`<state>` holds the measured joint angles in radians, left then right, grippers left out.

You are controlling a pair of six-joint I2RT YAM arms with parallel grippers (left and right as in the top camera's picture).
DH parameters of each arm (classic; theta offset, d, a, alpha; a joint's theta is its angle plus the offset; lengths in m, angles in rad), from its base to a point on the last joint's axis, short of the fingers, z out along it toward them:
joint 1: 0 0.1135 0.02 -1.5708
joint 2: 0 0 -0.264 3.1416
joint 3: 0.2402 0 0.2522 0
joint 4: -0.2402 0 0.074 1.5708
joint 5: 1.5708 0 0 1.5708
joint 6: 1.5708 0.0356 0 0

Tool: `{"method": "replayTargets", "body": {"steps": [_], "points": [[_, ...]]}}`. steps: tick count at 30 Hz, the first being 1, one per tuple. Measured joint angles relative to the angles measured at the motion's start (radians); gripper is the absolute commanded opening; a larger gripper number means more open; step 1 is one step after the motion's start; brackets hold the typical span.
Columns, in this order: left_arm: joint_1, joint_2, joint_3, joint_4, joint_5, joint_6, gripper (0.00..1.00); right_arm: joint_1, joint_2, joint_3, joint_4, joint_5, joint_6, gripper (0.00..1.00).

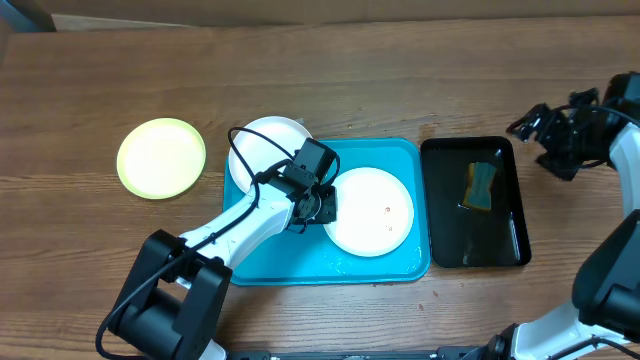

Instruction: Clean dirty plates on tray and stack at the side

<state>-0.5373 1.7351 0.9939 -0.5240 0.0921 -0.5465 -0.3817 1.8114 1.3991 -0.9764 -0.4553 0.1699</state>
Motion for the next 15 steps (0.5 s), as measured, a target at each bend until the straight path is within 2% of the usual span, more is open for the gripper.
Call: {"method": "replayTargets", "body": {"steps": [4, 9, 15], "points": [[0.0, 0.017, 0.0, 0.001, 0.0, 0.0, 0.22, 0.114, 0.0, 0.031, -0.079, 0.098, -0.019, 0.82], [0.0, 0.023, 0.0, 0.001, 0.0, 0.0, 0.24, 0.283, 0.0, 0.044, -0.149, 0.306, 0.002, 0.78], [0.0, 0.023, 0.0, 0.0, 0.0, 0.0, 0.24, 0.367, 0.0, 0.002, -0.124, 0.462, 0.031, 0.77]]}}
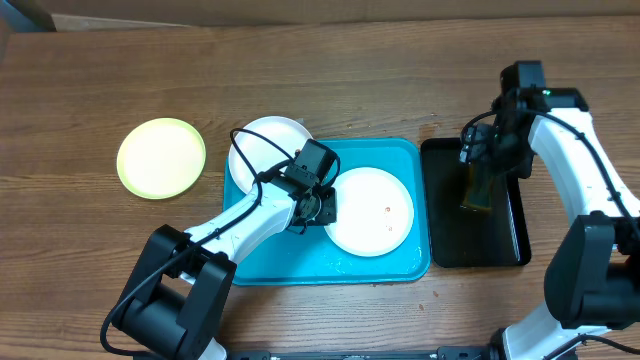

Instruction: Clean dirty plates on tray and stack at the side

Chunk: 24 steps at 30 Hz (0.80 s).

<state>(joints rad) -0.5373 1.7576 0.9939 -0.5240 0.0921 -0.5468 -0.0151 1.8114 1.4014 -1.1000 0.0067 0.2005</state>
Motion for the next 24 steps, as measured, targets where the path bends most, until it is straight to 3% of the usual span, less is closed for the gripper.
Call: {"method": "replayTargets", "body": {"steps": [24], "points": [[0.0, 0.0, 0.0, 0.0, 0.0, 0.0, 0.26, 0.008, 0.0, -0.304, 0.394, 0.089, 0.011, 0.56]]}}
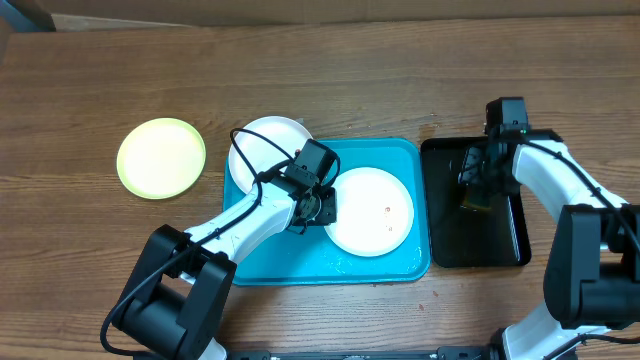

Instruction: Clean dirty plates on tray and stack at the side

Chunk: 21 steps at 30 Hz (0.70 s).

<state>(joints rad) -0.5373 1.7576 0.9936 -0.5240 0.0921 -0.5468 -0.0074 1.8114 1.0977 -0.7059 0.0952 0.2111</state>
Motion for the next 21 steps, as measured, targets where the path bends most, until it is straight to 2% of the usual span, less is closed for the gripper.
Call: {"method": "replayTargets", "body": {"steps": [2, 7, 9, 11, 13, 16, 21], "points": [[0.0, 0.0, 0.0, 0.0, 0.0, 0.0, 0.27, 0.0, 0.0, -0.029, 0.039, 0.001, 0.0, 0.54], [0.0, 0.0, 0.0, 0.0, 0.0, 0.0, 0.27, 0.0, -0.002, -0.07, 0.1, -0.022, -0.004, 0.43], [0.0, 0.0, 0.0, 0.0, 0.0, 0.0, 0.28, 0.0, -0.004, -0.072, 0.119, -0.061, -0.02, 0.42], [0.0, 0.0, 0.0, 0.0, 0.0, 0.0, 0.28, 0.0, -0.004, -0.072, 0.131, -0.105, -0.036, 0.62], [0.0, 0.0, 0.0, 0.0, 0.0, 0.0, 0.29, 0.001, -0.006, -0.072, 0.141, -0.148, -0.053, 0.71], [0.0, 0.0, 0.0, 0.0, 0.0, 0.0, 0.29, 0.001, -0.009, -0.072, 0.14, -0.18, -0.078, 0.75], [0.0, 0.0, 0.0, 0.0, 0.0, 0.0, 0.29, 0.001, -0.01, -0.057, 0.06, -0.199, -0.089, 0.75]]}}
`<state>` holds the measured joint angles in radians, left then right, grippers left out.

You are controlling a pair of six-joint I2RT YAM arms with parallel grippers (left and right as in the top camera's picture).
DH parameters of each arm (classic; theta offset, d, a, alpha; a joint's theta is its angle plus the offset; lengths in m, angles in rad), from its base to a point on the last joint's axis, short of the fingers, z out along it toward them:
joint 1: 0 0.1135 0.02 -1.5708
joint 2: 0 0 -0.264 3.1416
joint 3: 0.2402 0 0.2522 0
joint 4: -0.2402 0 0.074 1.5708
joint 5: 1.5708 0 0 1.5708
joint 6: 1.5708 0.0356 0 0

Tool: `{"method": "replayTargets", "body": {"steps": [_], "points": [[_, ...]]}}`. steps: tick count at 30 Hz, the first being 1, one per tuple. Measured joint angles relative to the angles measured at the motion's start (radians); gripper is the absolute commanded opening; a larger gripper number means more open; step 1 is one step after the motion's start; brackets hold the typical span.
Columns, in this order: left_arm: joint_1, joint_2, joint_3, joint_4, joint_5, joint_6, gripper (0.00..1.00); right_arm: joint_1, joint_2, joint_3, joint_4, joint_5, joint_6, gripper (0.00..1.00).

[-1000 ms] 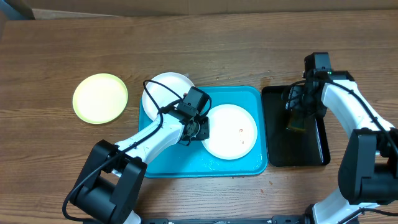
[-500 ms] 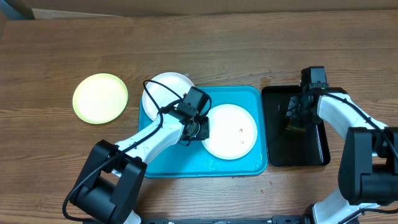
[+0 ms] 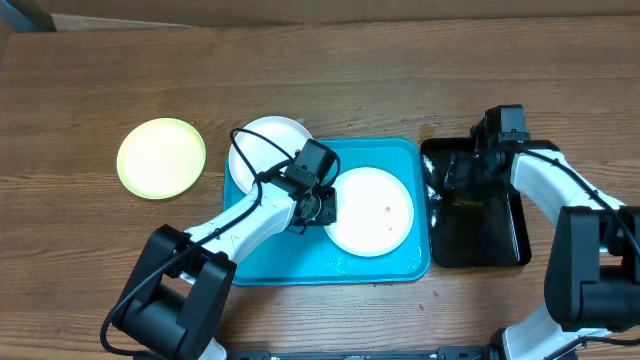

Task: Clean dirty plates on tray and stack at the side
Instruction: 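Lower the right gripper into the black tray and grasp the sponge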

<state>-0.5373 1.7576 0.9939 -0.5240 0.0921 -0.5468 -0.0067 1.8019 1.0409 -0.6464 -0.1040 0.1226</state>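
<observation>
On the blue tray (image 3: pixel 400 262) lies a white plate (image 3: pixel 375 215) with small red specks near its middle. My left gripper (image 3: pixel 326 206) is shut on that plate's left rim. A second white plate (image 3: pixel 262 148) rests partly over the tray's far left corner. A yellow-green plate (image 3: pixel 161 158) sits on the table to the left. My right gripper (image 3: pixel 457 182) is low inside the black tray (image 3: pixel 505 245), over the yellow-green sponge (image 3: pixel 466 198). Only a sliver of the sponge shows, and the fingers are lost against the dark tray.
The black tray holds dark liquid and stands just right of the blue tray. Bare wooden table lies behind both trays and around the yellow-green plate.
My right gripper has shifted left and lower in the black tray and now covers almost all of the sponge. The left arm and the plates have not moved.
My right arm was first off at the table's far right edge, the sponge lying free in the black tray. It then stood over the tray's far side, then down on the sponge, and now further left. My left gripper held the white plate's rim throughout.
</observation>
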Motion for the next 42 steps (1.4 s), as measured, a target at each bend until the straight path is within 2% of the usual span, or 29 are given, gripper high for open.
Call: {"method": "replayTargets", "body": {"steps": [3, 6, 9, 10, 12, 14, 16, 27, 29, 32, 34, 37, 39, 42], "points": [[0.0, 0.0, 0.0, 0.0, 0.0, 0.0, 0.29, 0.0, 0.0, 0.008, -0.065, 0.001, 0.0, 0.73], [0.0, 0.0, 0.0, 0.0, 0.0, 0.0, 0.29, 0.0, -0.002, 0.009, -0.097, 0.011, -0.001, 0.61], [0.0, 0.0, 0.0, 0.0, 0.0, 0.0, 0.29, 0.0, -0.002, 0.009, -0.106, 0.018, 0.001, 0.2], [0.0, 0.0, 0.0, 0.0, 0.0, 0.0, 0.29, 0.0, -0.002, 0.008, -0.106, 0.019, 0.008, 0.13], [0.0, 0.0, 0.0, 0.0, 0.0, 0.0, 0.29, 0.0, -0.002, 0.007, -0.108, 0.018, 0.007, 0.14], [0.0, 0.0, 0.0, 0.0, 0.0, 0.0, 0.3, 0.0, -0.001, 0.006, -0.107, 0.019, 0.013, 0.39], [0.0, 0.0, 0.0, 0.0, 0.0, 0.0, 0.31, 0.0, -0.001, 0.006, -0.106, 0.018, 0.009, 0.47], [0.0, 0.0, 0.0, 0.0, 0.0, 0.0, 0.32, 0.0, 0.001, 0.006, 0.0, 0.076, 0.008, 0.5], [0.0, 0.0, 0.0, 0.0, 0.0, 0.0, 0.32, 0.0, 0.002, 0.006, 0.027, 0.085, 0.008, 0.49], [0.0, 0.0, 0.0, 0.0, 0.0, 0.0, 0.32, 0.0, 0.002, 0.006, 0.035, 0.087, 0.003, 0.18], [0.0, 0.0, 0.0, 0.0, 0.0, 0.0, 0.32, 0.0, 0.003, 0.006, 0.035, 0.089, 0.004, 0.16], [0.0, 0.0, 0.0, 0.0, 0.0, 0.0, 0.31, 0.0, 0.004, 0.006, 0.041, 0.092, 0.013, 0.57], [0.0, 0.0, 0.0, 0.0, 0.0, 0.0, 0.32, 0.0, 0.004, 0.006, 0.058, 0.093, 0.011, 0.63], [0.0, 0.0, 0.0, 0.001, 0.0, 0.0, 0.33, 0.0, 0.004, 0.006, 0.102, 0.094, 0.008, 0.64]]}}
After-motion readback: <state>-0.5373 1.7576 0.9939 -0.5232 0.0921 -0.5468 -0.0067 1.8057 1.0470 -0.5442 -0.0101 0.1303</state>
